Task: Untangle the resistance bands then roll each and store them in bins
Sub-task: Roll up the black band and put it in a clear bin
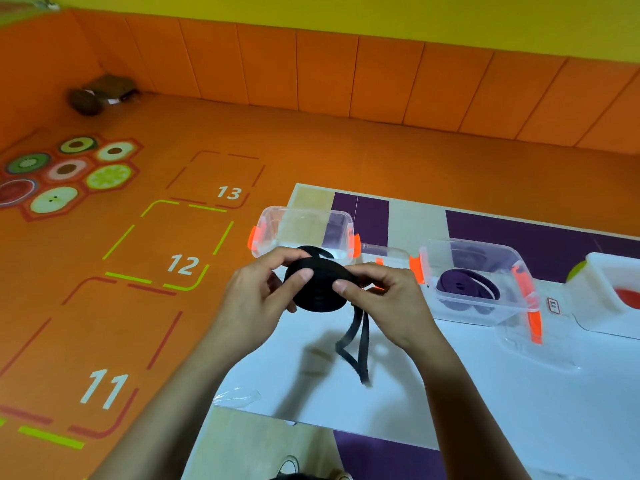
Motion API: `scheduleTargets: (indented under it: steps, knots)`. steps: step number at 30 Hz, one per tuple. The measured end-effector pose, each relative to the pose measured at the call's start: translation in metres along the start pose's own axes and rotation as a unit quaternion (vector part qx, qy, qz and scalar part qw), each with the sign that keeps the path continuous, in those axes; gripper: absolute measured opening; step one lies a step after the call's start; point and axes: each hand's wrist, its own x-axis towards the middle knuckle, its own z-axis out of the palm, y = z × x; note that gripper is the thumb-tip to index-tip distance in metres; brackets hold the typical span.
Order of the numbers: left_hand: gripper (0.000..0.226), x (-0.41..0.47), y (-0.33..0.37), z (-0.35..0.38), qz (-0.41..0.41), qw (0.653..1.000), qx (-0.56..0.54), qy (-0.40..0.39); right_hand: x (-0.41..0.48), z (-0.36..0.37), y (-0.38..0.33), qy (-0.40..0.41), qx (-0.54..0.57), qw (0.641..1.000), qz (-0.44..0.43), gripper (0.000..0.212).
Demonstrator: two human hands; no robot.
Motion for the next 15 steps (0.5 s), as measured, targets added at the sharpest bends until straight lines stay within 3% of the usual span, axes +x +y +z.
scheduleTargets:
  steps: [9,15]
  knots:
    - [0.019,0.005,0.007,0.008,-0.051,0.968,-0.202,0.139,0.000,0.007,-0.007,0.021,0.095,0.995,-0.011,0.025]
    - [0.029,-0.001,-0.002,0.019,-0.114,0.953,-0.262,0.098,0.007,0.008,-0.003,0.020,0.089,0.996,0.002,0.020]
